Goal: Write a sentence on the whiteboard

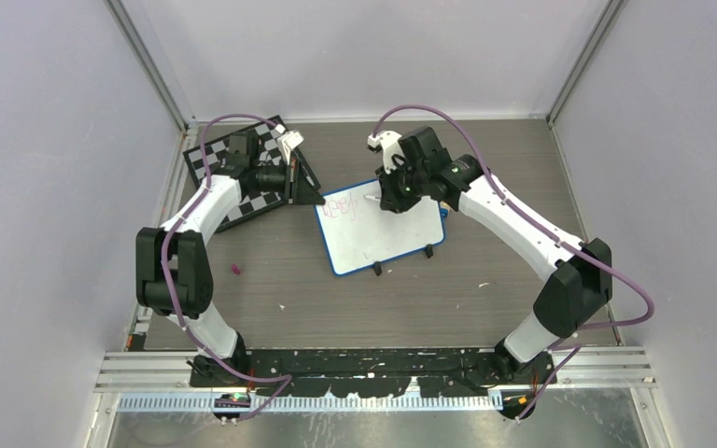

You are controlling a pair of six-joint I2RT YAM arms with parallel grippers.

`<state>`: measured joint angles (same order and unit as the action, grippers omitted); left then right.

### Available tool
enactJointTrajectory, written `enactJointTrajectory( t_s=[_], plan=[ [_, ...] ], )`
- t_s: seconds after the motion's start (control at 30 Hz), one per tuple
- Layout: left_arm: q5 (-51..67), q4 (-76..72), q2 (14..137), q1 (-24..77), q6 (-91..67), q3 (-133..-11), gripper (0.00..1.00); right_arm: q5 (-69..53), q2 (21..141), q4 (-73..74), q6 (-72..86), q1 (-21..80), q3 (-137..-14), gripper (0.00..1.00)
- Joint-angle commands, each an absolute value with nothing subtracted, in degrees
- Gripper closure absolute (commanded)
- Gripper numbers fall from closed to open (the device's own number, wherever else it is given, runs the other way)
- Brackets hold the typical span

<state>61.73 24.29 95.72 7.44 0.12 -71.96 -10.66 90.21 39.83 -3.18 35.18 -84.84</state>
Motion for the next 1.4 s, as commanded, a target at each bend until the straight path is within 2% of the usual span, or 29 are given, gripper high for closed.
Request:
enactJointTrajectory(
  t_s=[0.0,0.63,1.07,1.37],
  plan=[
    [62.32,24.39,95.18,7.82,-0.18,-72.16,0.98,-9.66,91.66,37.88,-4.04,35.34,-86.31,1.0],
    [62.27,24.54,95.68,7.84,-0.17,-72.51,0.98,-6.64,90.0,38.91,-5.79,31.98,-84.99,1.0],
    [62.23,24.6,95.46,8.06,-0.18,-72.51,0.98,-11.87,87.77,39.23,-5.89,33.21,-87.1,1.0],
    [62.05,24.9,95.28,8.17,-0.18,-72.68,0.98,-10.8,91.36,39.06,-6.65,33.42,-88.94,1.0]
  ],
)
